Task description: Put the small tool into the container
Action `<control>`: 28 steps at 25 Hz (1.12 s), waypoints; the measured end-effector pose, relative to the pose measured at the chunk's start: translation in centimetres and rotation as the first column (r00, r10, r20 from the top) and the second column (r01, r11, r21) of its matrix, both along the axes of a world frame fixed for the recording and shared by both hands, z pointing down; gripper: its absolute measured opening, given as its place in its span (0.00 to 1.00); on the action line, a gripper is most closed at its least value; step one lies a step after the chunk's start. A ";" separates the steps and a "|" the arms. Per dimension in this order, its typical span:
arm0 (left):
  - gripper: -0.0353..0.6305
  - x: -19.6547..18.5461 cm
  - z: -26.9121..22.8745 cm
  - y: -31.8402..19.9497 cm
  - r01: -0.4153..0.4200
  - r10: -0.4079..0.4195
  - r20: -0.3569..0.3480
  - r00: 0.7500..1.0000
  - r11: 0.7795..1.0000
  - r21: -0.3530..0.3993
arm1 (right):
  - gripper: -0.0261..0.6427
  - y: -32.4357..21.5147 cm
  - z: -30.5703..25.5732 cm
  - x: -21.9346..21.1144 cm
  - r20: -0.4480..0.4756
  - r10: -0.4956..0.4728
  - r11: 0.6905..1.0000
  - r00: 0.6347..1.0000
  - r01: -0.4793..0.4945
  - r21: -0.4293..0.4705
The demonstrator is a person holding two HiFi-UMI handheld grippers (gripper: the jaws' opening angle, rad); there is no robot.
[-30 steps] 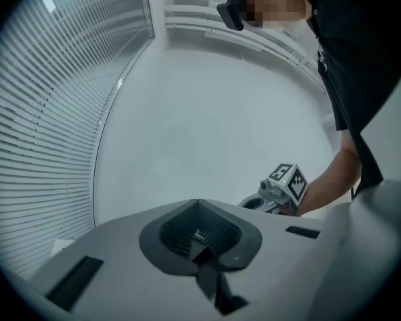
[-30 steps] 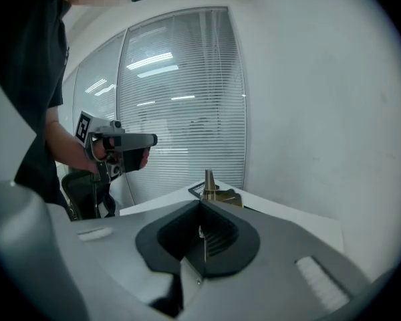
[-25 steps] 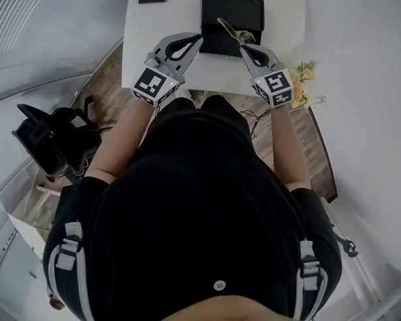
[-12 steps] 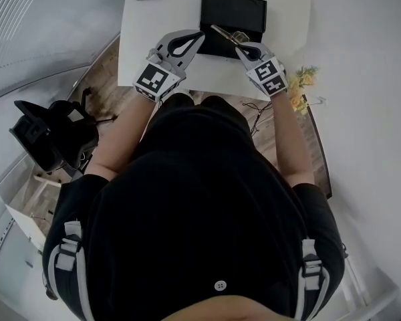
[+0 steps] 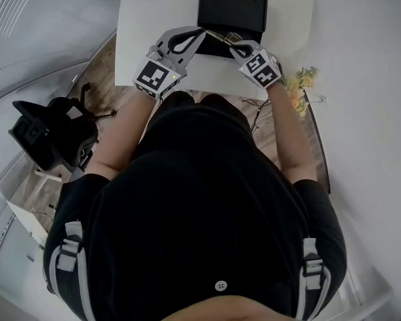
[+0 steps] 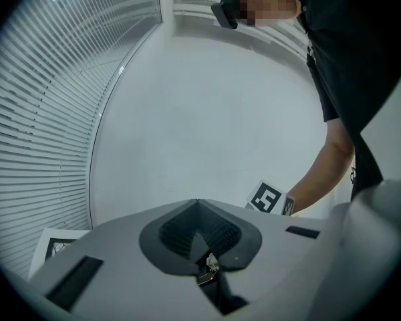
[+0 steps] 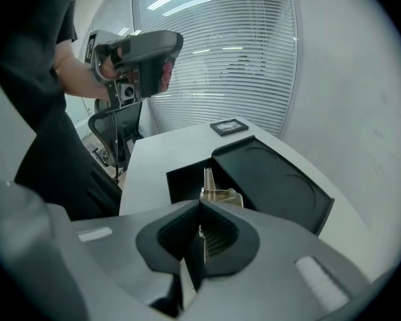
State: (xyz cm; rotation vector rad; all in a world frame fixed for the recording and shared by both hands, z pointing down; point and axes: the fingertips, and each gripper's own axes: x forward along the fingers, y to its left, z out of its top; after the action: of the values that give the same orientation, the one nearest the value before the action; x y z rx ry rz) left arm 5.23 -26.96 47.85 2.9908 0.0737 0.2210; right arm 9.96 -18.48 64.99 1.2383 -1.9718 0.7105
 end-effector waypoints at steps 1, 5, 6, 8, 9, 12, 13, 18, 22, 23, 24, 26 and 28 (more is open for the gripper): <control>0.06 0.1 0.1 0.1 0.000 0.000 0.004 1.000 1.000 -0.003 | 0.06 0.1 0.4 0.0 0.000 -0.006 1.000 1.000 0.006 -0.014; 0.06 0.5 0.1 0.2 0.007 -0.007 0.006 1.000 1.000 -0.013 | 0.06 0.5 1.9 0.2 0.008 -0.024 0.997 1.000 0.024 -0.067; 0.06 0.5 0.3 0.1 0.010 -0.010 0.010 1.000 1.000 -0.014 | 0.06 0.5 2.2 0.1 0.014 -0.031 0.996 0.999 0.032 -0.080; 0.06 0.6 0.2 0.0 0.016 -0.016 0.009 1.000 1.000 -0.017 | 0.06 0.5 2.9 -0.2 0.026 -0.052 0.993 0.998 0.055 -0.105; 0.06 0.6 0.1 0.0 0.020 -0.020 0.008 1.000 1.000 -0.019 | 0.06 0.5 3.2 -0.4 0.032 -0.064 0.991 0.997 0.067 -0.113; 0.06 0.6 0.1 -0.1 0.027 -0.027 0.013 1.000 0.999 -0.019 | 0.06 0.4 4.0 -0.6 0.045 -0.083 0.988 0.996 0.088 -0.128; 0.06 0.6 0.2 -0.1 0.030 -0.029 0.017 0.999 0.999 -0.017 | 0.06 0.4 4.2 -0.4 0.049 -0.083 0.987 0.995 0.089 -0.132; 0.06 0.6 0.2 -0.3 0.043 -0.042 0.019 0.999 0.999 -0.017 | 0.08 -0.3 4.6 0.6 0.045 -0.086 0.986 0.995 0.091 -0.142; 0.06 0.5 0.0 -0.4 0.048 -0.048 0.018 0.999 0.999 -0.010 | 0.09 -0.7 4.5 1.1 -0.006 -0.101 0.984 0.995 0.099 -0.148; 0.06 0.4 -0.1 -0.4 0.050 -0.049 0.017 0.999 0.999 -0.009 | 0.10 -0.7 4.5 1.3 -0.027 -0.107 0.984 0.994 0.102 -0.148; 0.06 0.4 -0.3 -0.4 0.051 -0.051 0.014 0.999 0.999 -0.009 | 0.12 -0.7 4.5 1.5 -0.047 -0.109 0.984 0.993 0.101 -0.145; 0.06 0.4 -0.5 -0.5 0.052 -0.052 0.011 0.999 0.999 -0.004 | 0.17 -0.9 4.2 2.1 -0.070 -0.086 0.989 0.994 0.076 -0.123; 0.06 0.3 -0.5 -0.5 0.049 -0.049 0.014 0.999 0.999 0.002 | 0.20 -1.2 3.3 2.8 -0.068 -0.037 0.995 0.997 0.031 -0.090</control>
State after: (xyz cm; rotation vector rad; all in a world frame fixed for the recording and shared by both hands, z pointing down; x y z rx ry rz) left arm 5.58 -27.48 47.38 2.9883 -0.0020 0.2367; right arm 12.78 -19.67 68.26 1.1585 -1.8804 0.7206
